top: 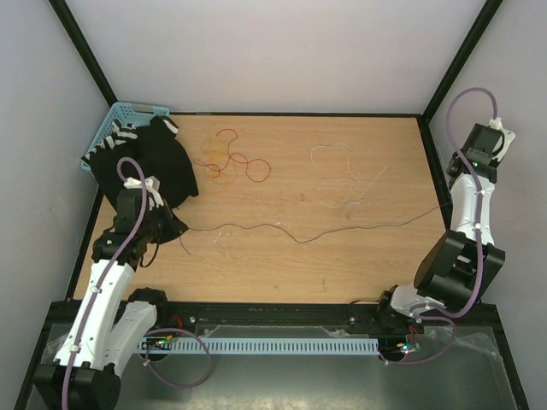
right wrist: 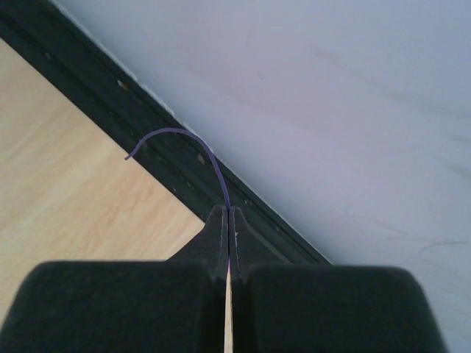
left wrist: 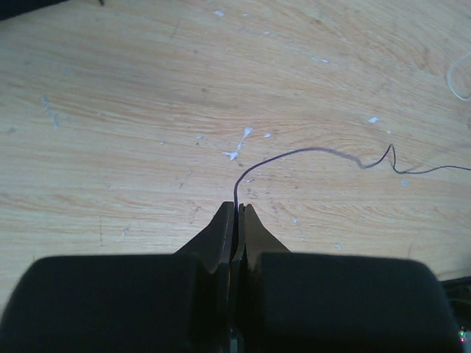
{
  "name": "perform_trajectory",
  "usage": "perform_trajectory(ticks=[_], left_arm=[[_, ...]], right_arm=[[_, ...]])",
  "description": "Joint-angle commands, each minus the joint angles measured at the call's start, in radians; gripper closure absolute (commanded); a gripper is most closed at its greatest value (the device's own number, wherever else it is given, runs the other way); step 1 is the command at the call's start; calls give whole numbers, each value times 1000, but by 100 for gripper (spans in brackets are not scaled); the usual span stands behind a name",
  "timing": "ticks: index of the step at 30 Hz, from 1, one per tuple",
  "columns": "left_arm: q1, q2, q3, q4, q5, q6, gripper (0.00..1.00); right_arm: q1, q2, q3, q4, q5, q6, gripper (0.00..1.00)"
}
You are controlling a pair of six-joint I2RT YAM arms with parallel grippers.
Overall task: Zip-tie the wires
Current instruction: Straighten the cable at the center of the board.
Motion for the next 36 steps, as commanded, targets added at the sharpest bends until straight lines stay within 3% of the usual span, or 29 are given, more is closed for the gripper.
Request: perform_trajectory(ticks=[1, 9, 19, 31, 33, 35, 36], left_arm=[[14, -8, -51, -2, -68, -85, 100], [17, 74, -91, 3, -97, -105, 100], [8, 89, -94, 21, -153, -130, 100], [-21, 111, -162, 70, -177, -195, 100], [-26, 122, -169, 75, -178, -206, 100], [-31, 129, -183, 83, -185, -216, 100], [-33, 131, -192, 86, -192, -223, 100]], right_arm=[[0, 1, -88, 39, 34, -19, 100], [0, 79, -188, 94, 17, 0, 100], [0, 250, -169, 118, 97, 3, 100], [-1, 271, -188, 113, 28, -1, 100], [0, 267, -191, 109, 11, -1, 94], [0, 253, -197, 106, 10, -5, 76], [0, 242, -196, 105, 1, -5, 73]])
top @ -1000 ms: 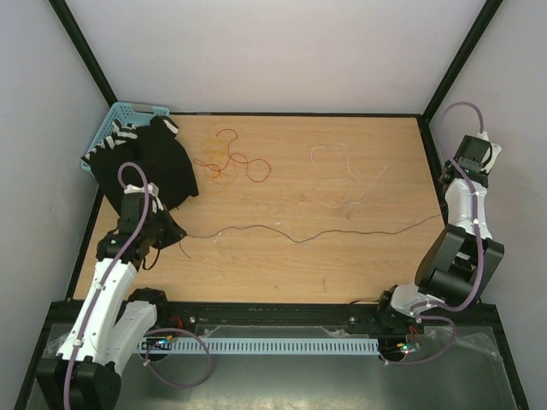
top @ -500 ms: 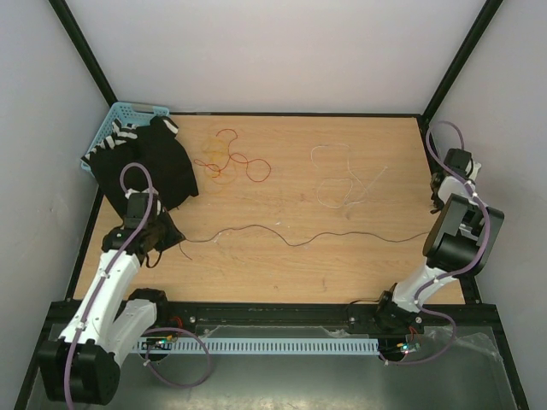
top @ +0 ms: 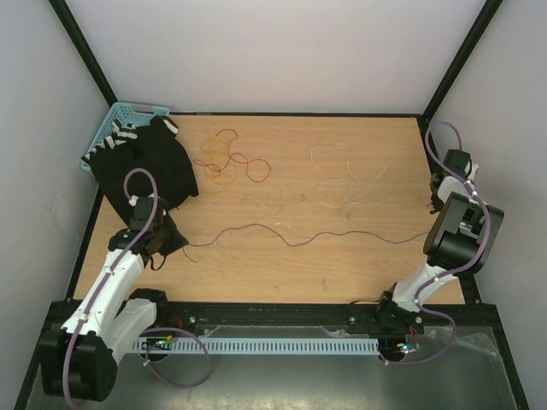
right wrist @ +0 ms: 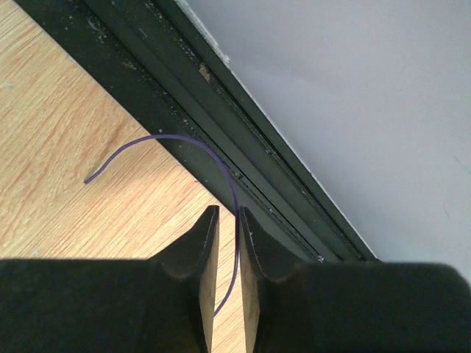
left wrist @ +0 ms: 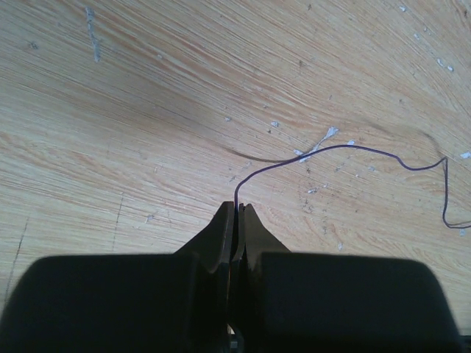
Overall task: Zip-tie the wires
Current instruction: Straighten the cable at the center of the board.
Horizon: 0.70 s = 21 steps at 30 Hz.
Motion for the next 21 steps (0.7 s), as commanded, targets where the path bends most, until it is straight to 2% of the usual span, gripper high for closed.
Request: perform_trajectory(ticks=[1, 5, 6, 10, 12, 14, 16, 21], left_arm=[[-12, 11, -37, 28, -36, -35, 100], [-18, 2, -73, 33, -82, -51, 100], [-18, -1, -84, 33, -94, -57, 99], [-18, -10, -121, 47, -113, -80, 90], [-19, -8, -131, 55, -110, -82, 80], [-19, -4, -136, 61, -108, -84, 64], [-19, -3, -134, 64, -108, -79, 55], [-18, -46, -121, 61, -111, -67, 32]], right_arm=[[-1, -48, -7, 1, -38, 1, 71], [-1, -94, 27, -17, -124, -1, 52], [-1, -103, 38, -26, -165, -5, 43], [4, -149, 62, -54, -350, 3, 27], [21, -183, 66, -55, -440, 17, 22], [68, -216, 70, -51, -495, 24, 16], [130, -243, 69, -31, -548, 25, 11], [232, -276, 19, 79, -683, 84, 10]])
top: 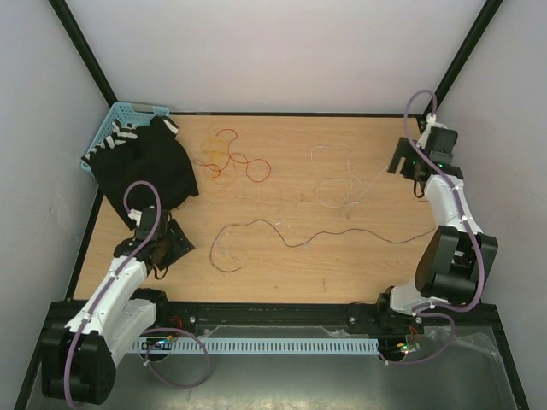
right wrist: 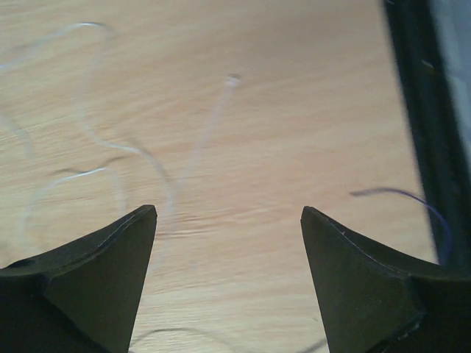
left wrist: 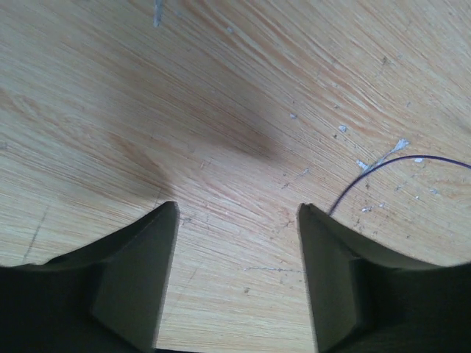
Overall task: Zip-tie the wires
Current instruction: Straighten the cable at the center of the board, then pick up the cable at the center of the board.
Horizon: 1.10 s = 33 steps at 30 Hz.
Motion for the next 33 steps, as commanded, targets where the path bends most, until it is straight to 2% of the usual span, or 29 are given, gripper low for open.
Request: perform_trajectory(ticks=[1, 4, 5, 11, 14, 19, 22, 25, 28, 33], left_arm=[[-3, -60, 13, 12, -21, 7, 25], [-3, -100, 38, 12, -30, 17, 5], [-3, -108, 52, 12, -34, 26, 2], [-5, -128, 179, 17, 31, 81, 1], [-19, -125, 239, 18, 75, 111, 1], [-89, -91, 333, 42, 101, 150, 1], [-157, -47, 377, 72, 86, 175, 1], [-209, 8, 397, 142, 86, 186, 2], [-252, 59, 411, 223, 90, 178, 3], [-326, 135, 465, 267, 77, 193, 4]], right_arm=[[78, -25, -24, 101, -178, 59, 10], [151, 12, -33, 137, -182, 69, 10], [174, 29, -33, 148, -183, 73, 10], [283, 160, 2, 165, -202, 86, 13], [322, 196, 8, 129, -144, 70, 14], [332, 193, -40, 123, -81, 62, 15], [332, 190, -58, 124, -94, 53, 15], [334, 213, -60, 133, -134, 54, 21], [335, 239, -57, 150, -134, 59, 33], [347, 279, -52, 180, -93, 53, 38]])
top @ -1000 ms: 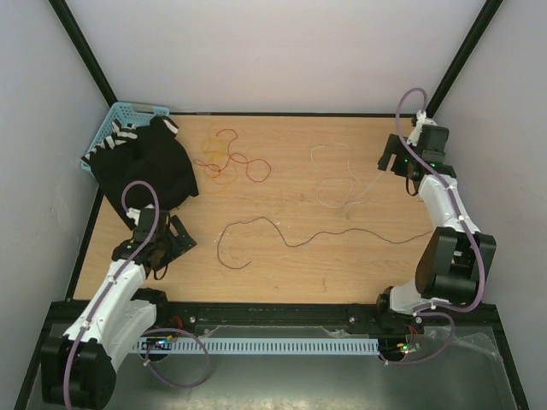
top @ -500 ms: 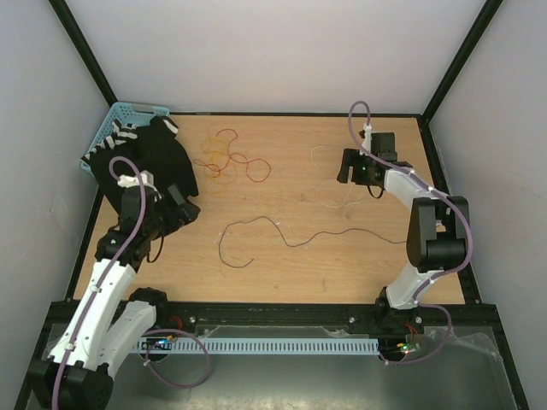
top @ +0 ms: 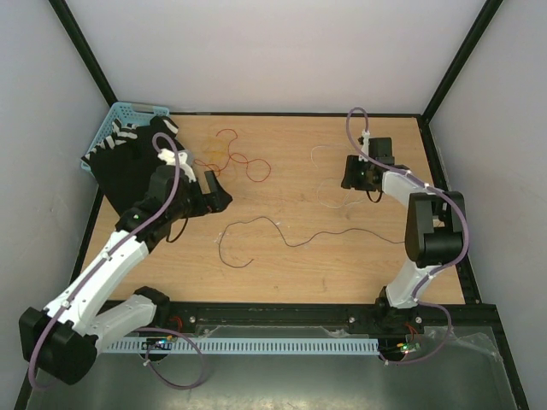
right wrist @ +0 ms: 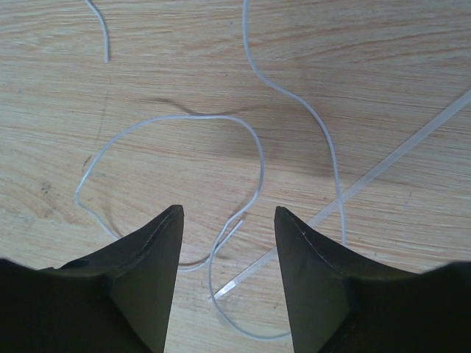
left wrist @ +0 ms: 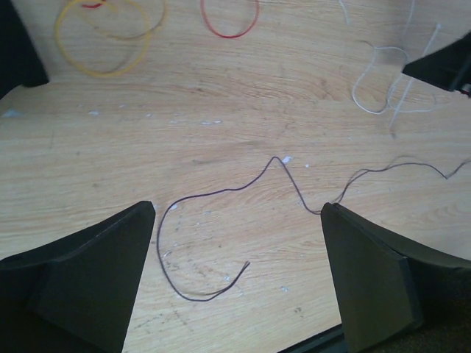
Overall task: Zip-tie the wires
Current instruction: Pick up the cable at the center of the board.
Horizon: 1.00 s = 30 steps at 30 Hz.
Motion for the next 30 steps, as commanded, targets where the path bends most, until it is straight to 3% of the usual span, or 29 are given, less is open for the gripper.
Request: perform_trajectory(ticks=[1, 8, 15, 21, 30], left_arm=[[-48, 39, 70, 95, -8, 28, 4], [-73, 51, 83, 102, -26, 32, 4], [-75, 39, 86, 102, -20, 52, 6], [-75, 57, 125, 109, 28, 109, 6], [-74, 140, 273, 181, 205, 168, 6]], right_arm=[[15, 47, 6, 37, 39, -10, 38], [27, 97, 5, 74, 67, -14, 53], [42, 66, 12, 92, 79, -20, 98], [44, -136, 30, 65, 44, -21, 100], [44, -376, 173, 67, -186, -2, 100]])
